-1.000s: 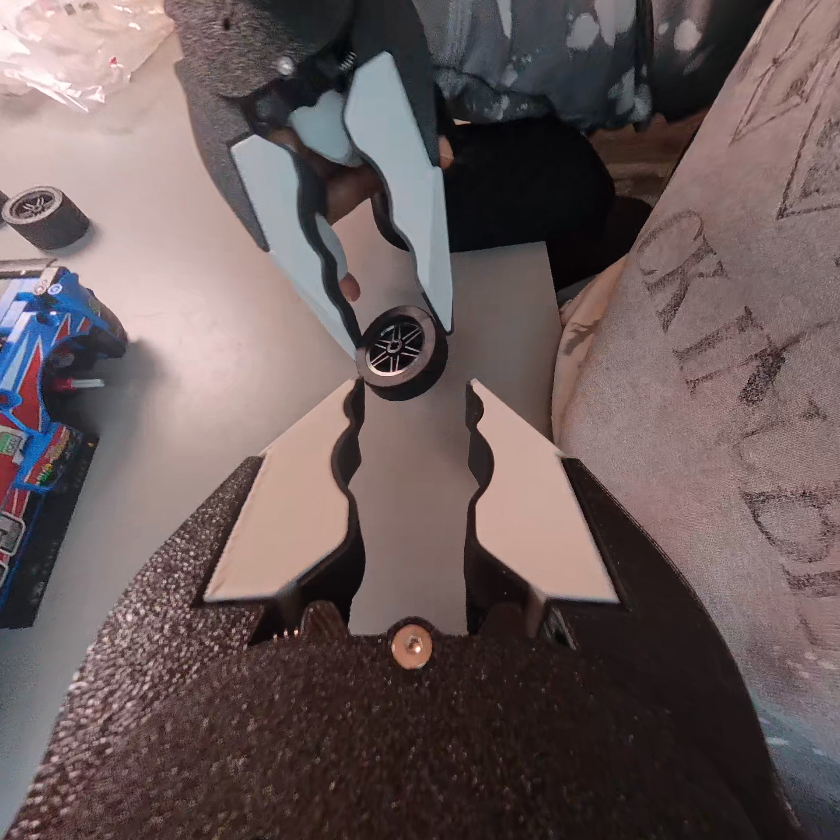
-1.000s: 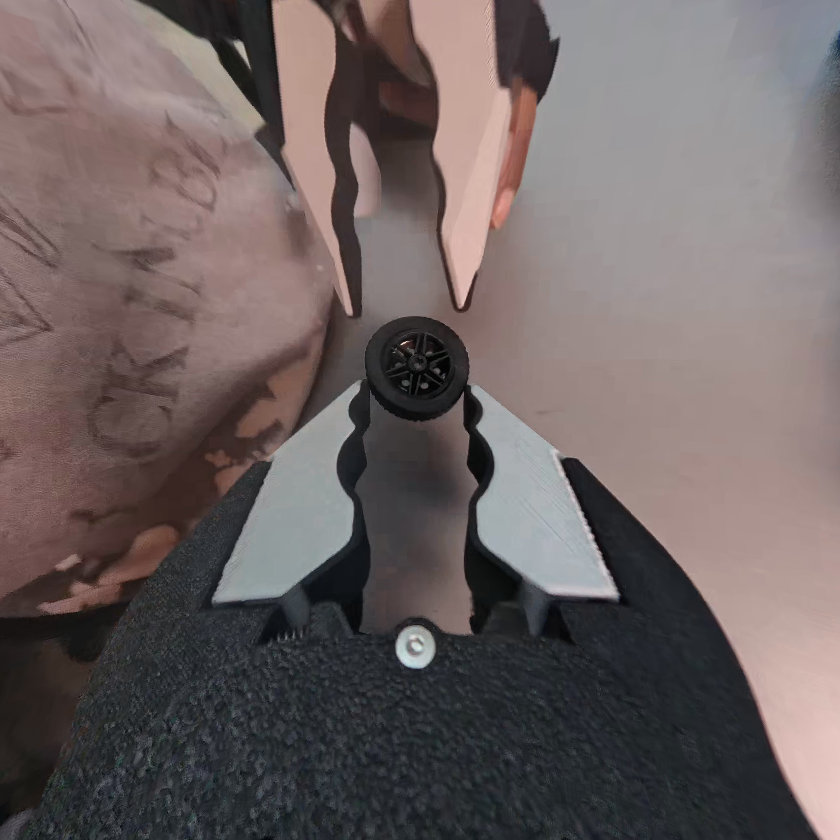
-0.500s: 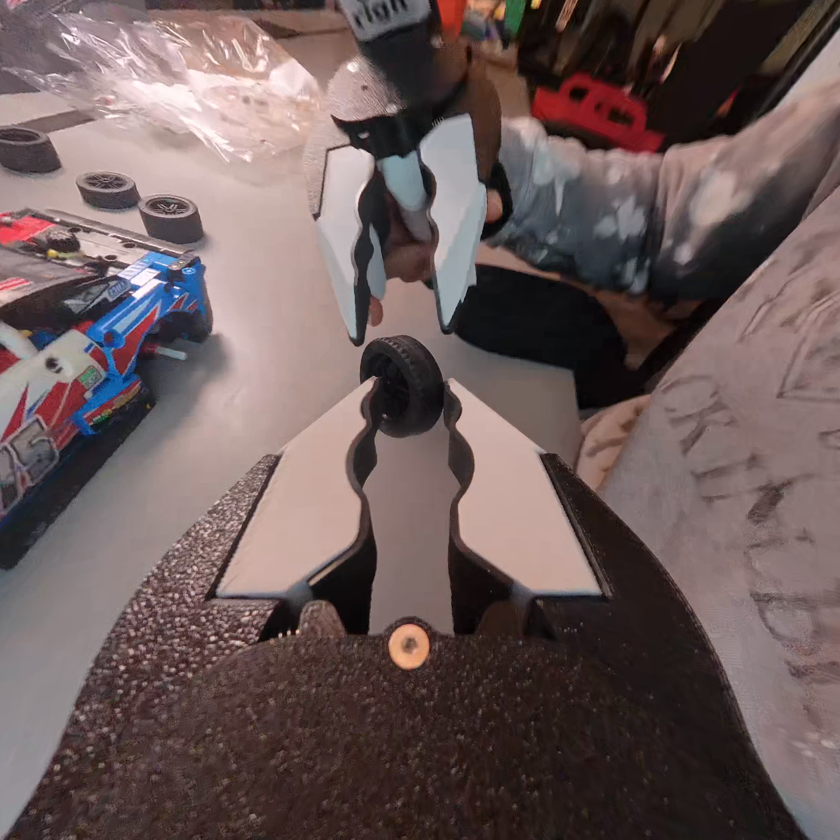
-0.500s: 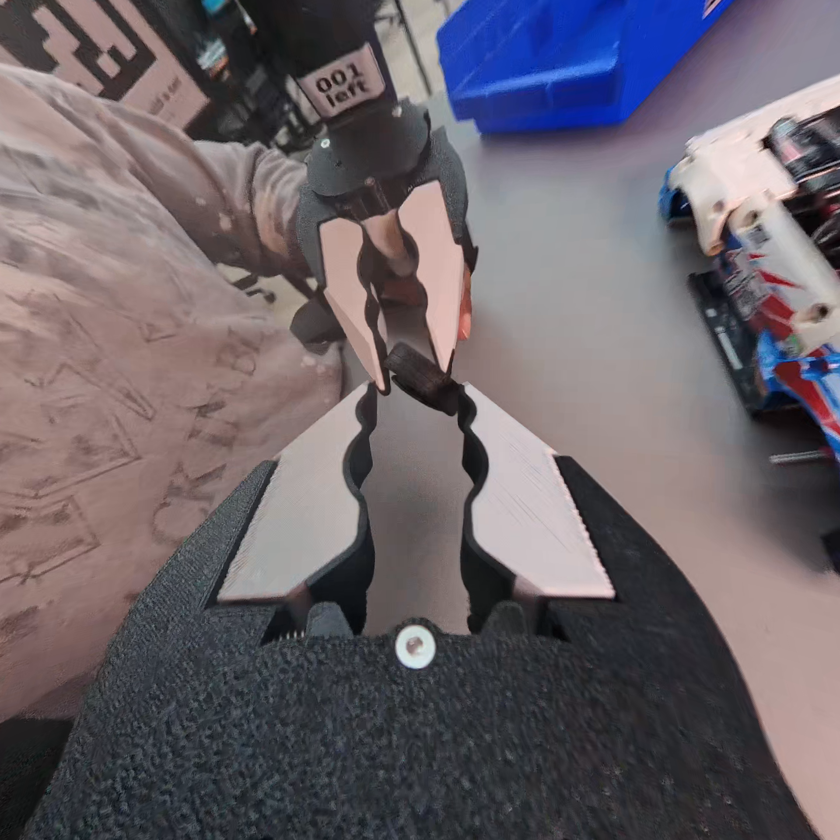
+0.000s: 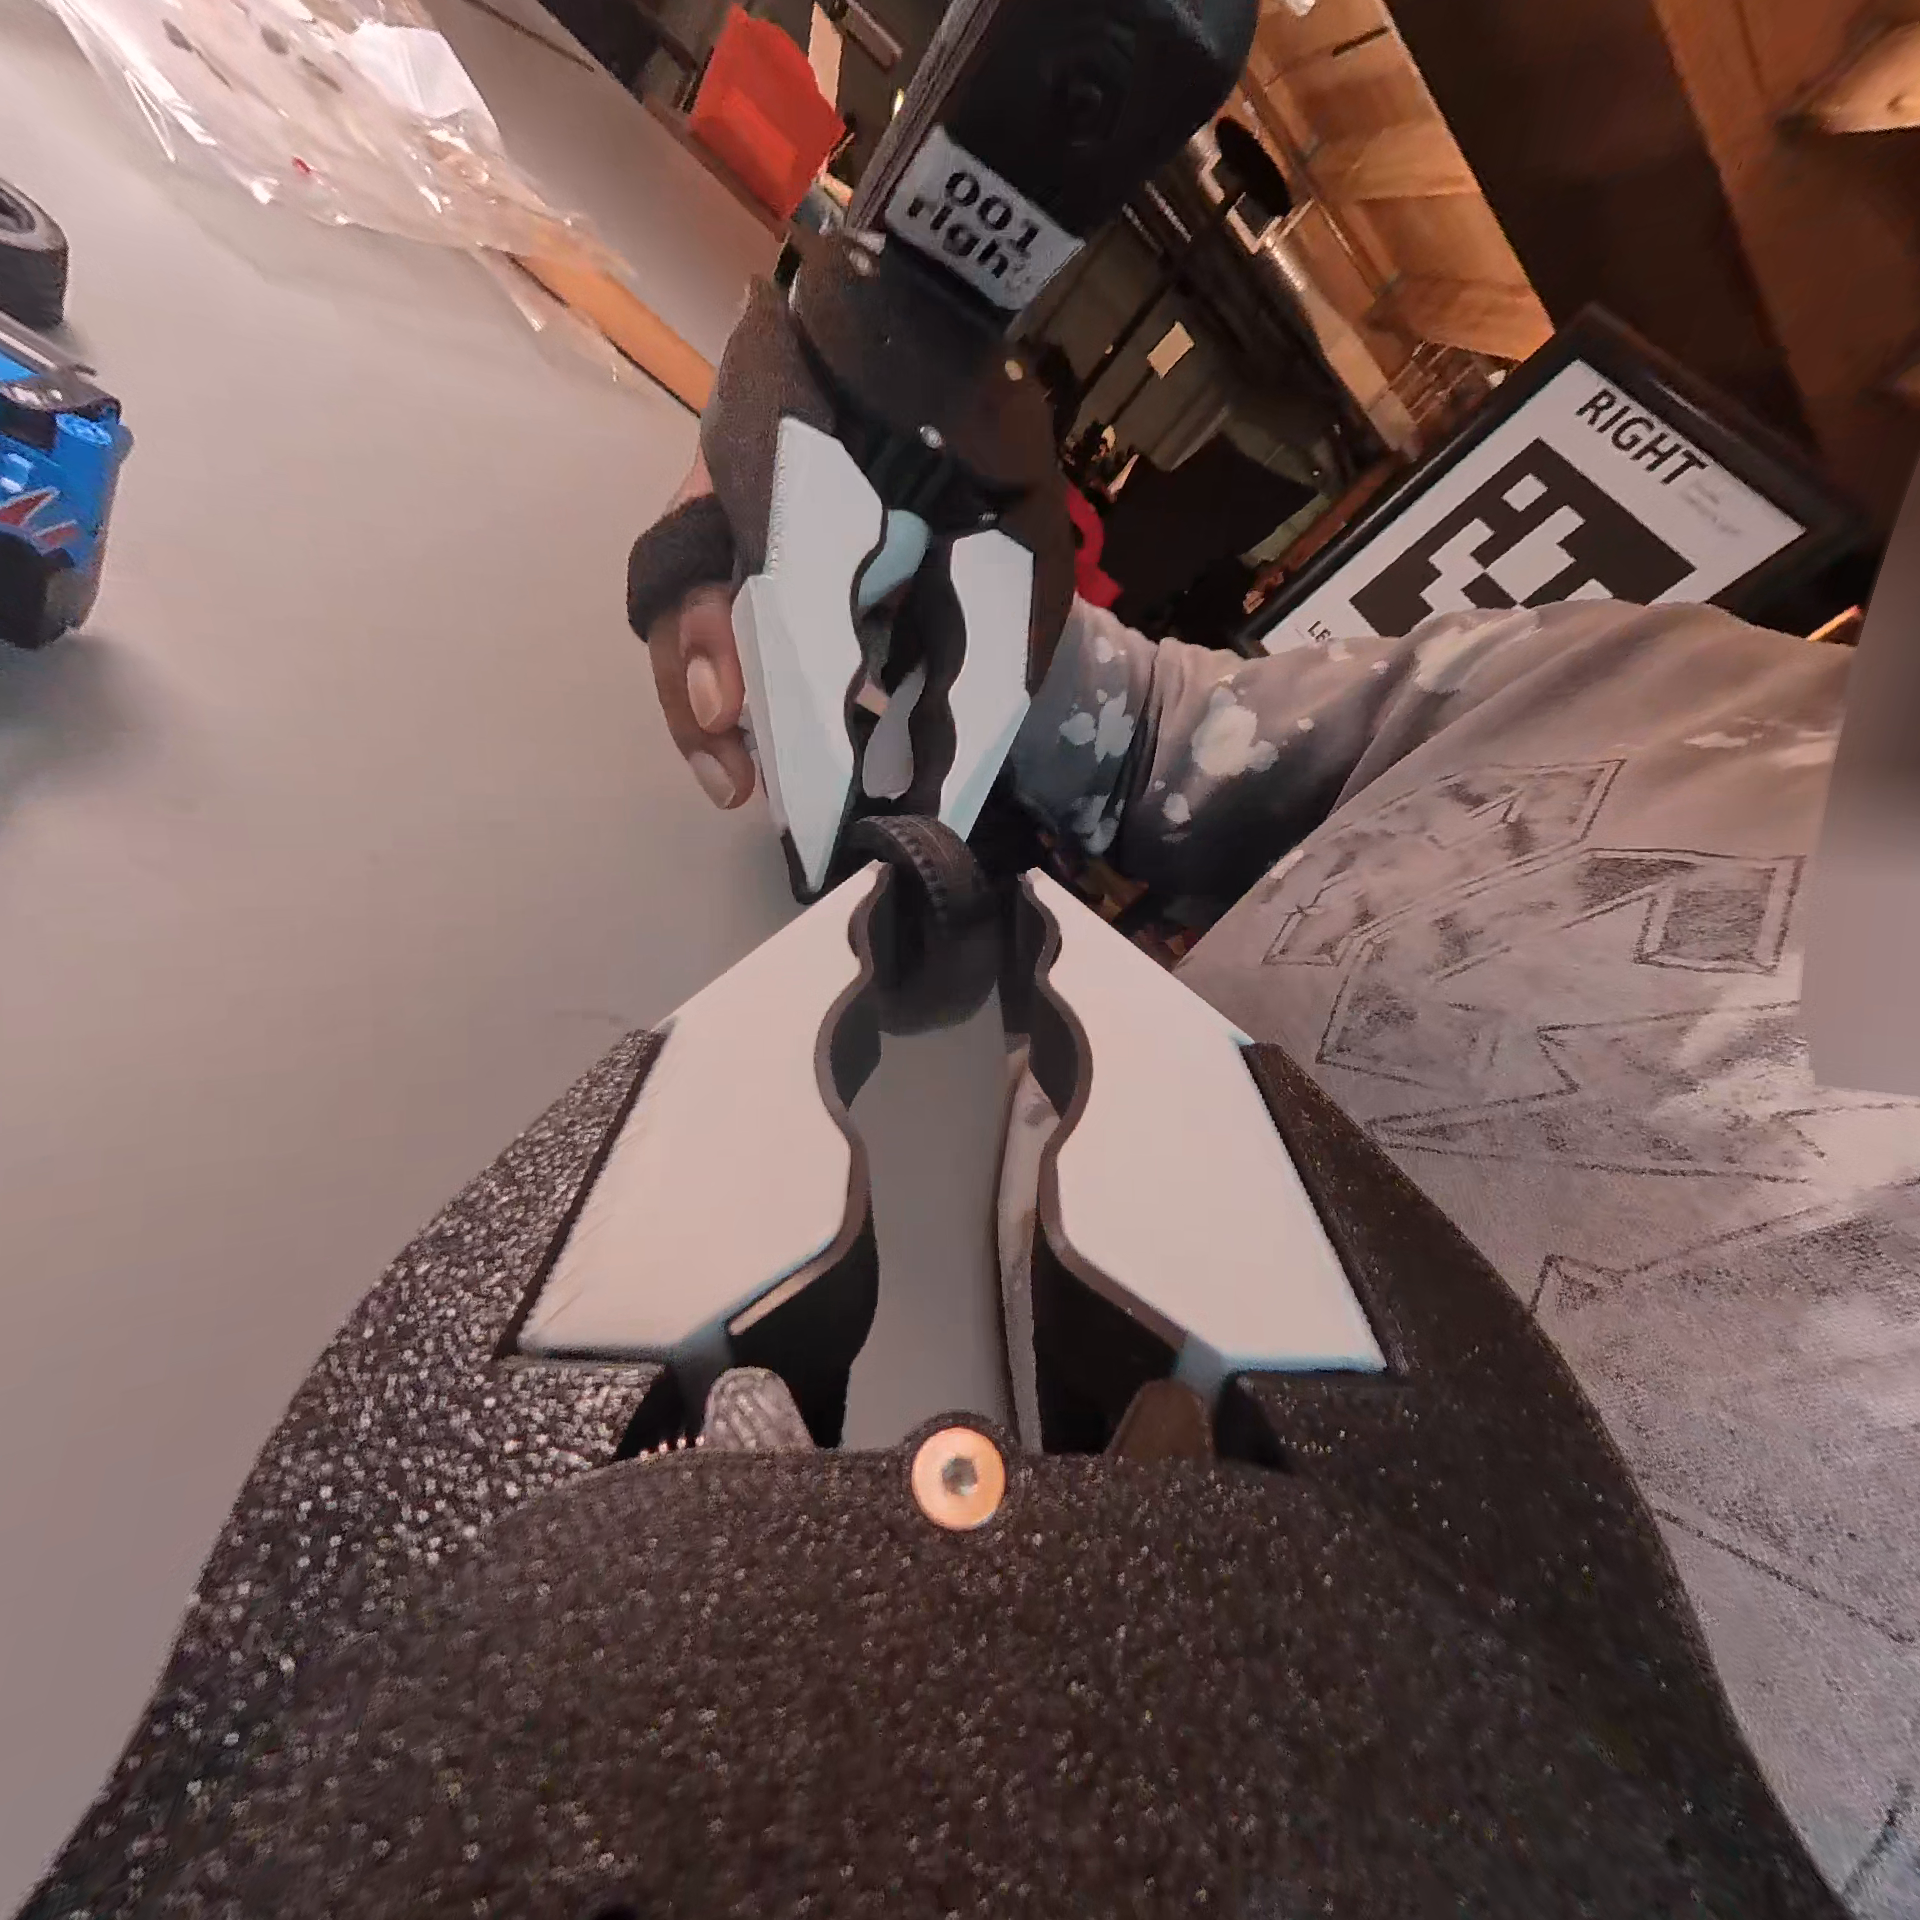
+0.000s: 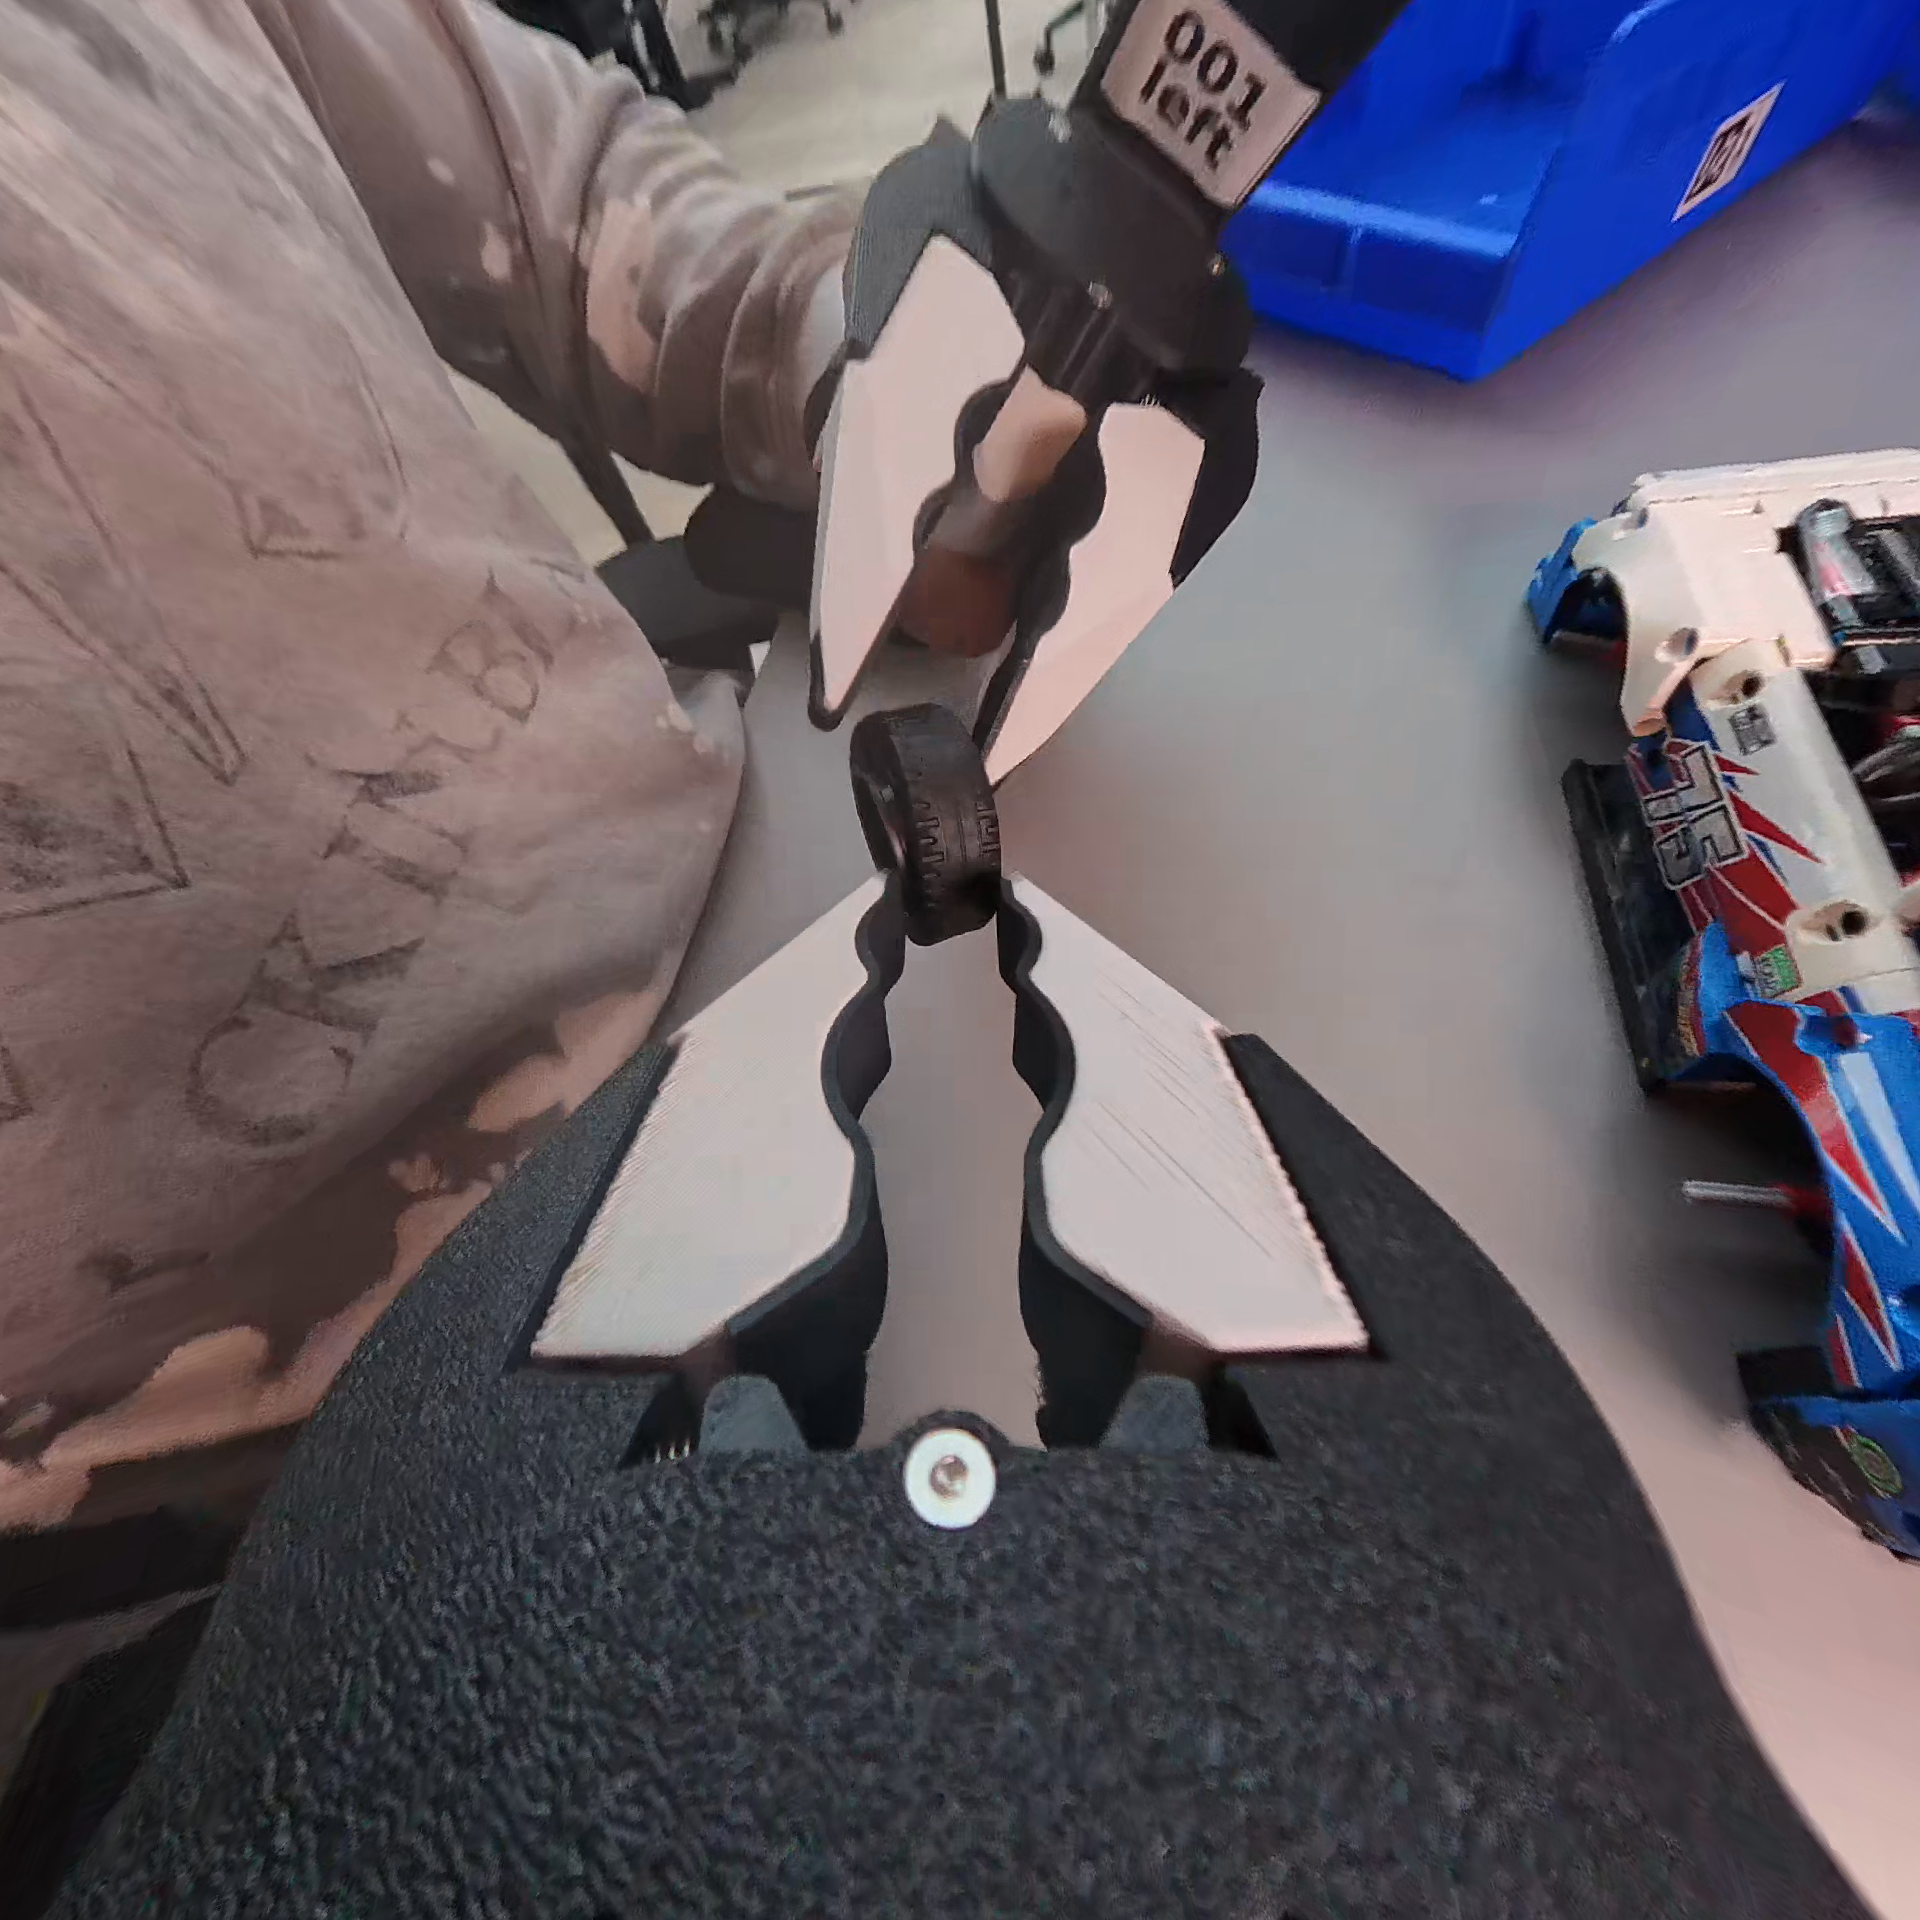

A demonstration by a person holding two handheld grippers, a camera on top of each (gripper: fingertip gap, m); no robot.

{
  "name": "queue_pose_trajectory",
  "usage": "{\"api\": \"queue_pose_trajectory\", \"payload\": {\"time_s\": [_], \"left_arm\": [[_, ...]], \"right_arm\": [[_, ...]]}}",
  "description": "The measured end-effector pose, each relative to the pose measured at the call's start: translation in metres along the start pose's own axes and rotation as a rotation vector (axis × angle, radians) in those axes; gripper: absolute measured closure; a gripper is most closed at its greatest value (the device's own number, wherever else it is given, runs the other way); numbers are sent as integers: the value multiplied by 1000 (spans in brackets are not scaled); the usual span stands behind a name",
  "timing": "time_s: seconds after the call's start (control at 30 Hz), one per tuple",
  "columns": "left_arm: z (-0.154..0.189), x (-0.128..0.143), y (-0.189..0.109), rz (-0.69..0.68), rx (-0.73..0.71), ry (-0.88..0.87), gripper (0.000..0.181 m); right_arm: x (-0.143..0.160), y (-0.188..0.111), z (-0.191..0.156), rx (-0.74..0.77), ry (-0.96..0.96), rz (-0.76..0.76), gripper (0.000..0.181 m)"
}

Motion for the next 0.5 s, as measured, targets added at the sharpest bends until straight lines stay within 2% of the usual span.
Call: {"api": "queue_pose_trajectory", "payload": {"time_s": [0.13, 0.3, 0.37, 0.5], "left_arm": [[-6, 10, 5, -109, -79, 11, 165], [-16, 16, 7, -152, -138, -10, 170], [-26, 16, 7, -116, -182, -23, 170], [-46, 7, -1, -9, -321, -40, 170]], "right_arm": [[5, 5, 2, -32, 28, -162, 165], [6, 1, 9, -32, 0, -215, 166], [9, 1, 16, 46, -41, -231, 165], [10, -9, 36, 356, -61, -171, 165]]}}
Point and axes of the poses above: each gripper's, where its closed fingertips meet, y out along the fingers, x out of its underside, z = x × y across the jaws, the point moved 5 cm from there along -y, back along the fingers, and after that the axes turned 13 degrees about -x, right-handed, at the moved point
